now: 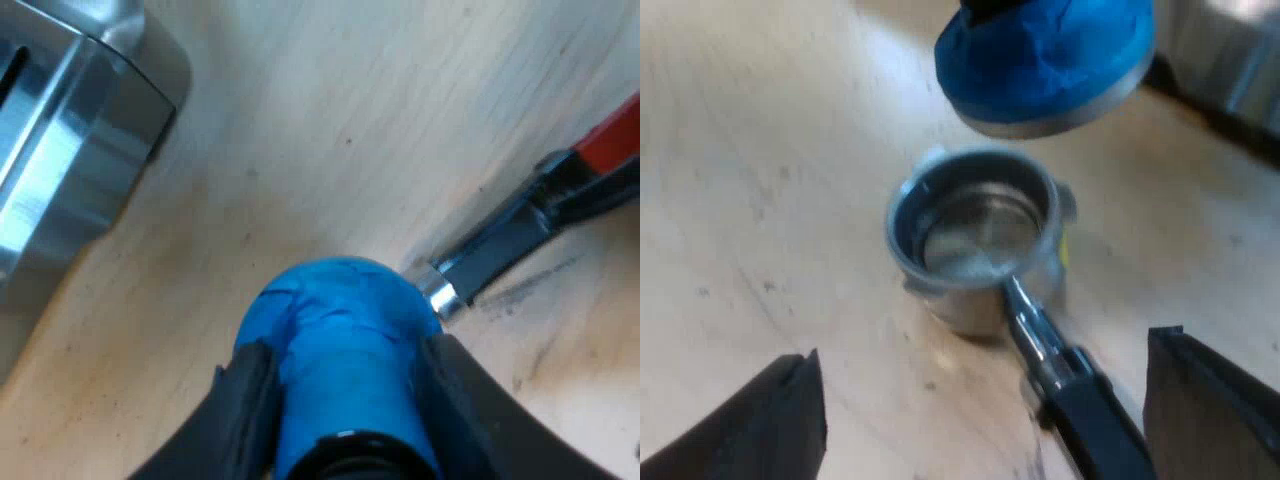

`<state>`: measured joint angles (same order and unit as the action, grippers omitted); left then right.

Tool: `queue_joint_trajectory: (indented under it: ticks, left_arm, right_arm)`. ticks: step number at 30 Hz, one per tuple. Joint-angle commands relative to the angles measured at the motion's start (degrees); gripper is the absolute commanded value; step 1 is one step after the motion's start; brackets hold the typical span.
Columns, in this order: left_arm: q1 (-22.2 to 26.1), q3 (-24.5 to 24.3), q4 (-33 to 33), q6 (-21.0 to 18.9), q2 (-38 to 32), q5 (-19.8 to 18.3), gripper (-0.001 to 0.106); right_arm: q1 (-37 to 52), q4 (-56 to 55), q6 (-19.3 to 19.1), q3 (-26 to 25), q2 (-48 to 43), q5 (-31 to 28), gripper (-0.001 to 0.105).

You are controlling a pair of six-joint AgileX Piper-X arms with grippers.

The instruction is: Grind coffee beans and then tamp

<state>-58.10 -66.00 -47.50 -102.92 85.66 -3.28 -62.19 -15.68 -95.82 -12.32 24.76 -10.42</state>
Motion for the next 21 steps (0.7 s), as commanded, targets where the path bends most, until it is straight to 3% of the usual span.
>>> queue_joint_trajectory:
  ticks: [1, 6, 11, 13, 21]
  left_arm:
    - [0.5, -0.3, -3.3, 0.3, -2.8, 1.0, 0.000]
    - [3.2, -0.3, -6.1, -0.5, -5.3, 2.4, 0.000]
    - [5.9, -0.1, -9.2, -1.5, -6.8, 3.3, 0.000]
    - [6.8, 1.1, -9.4, -1.9, -8.1, 5.0, 0.000]
    - [9.6, 8.8, -8.8, -4.0, -12.9, 5.2, 0.000]
  right_arm:
    - [-0.1, 2.4, -0.8, -0.2, -0.3, 0.0, 0.067]
    - [-0.1, 5.3, -1.0, -0.2, -0.3, 0.0, 0.067]
    - [-0.1, 9.5, -4.7, -0.2, -0.3, 0.0, 0.067]
    - [-0.1, 11.7, -4.7, -0.2, -0.3, 0.0, 0.067]
    - [-0.1, 13.8, -7.3, -0.4, -0.1, 0.0, 0.067]
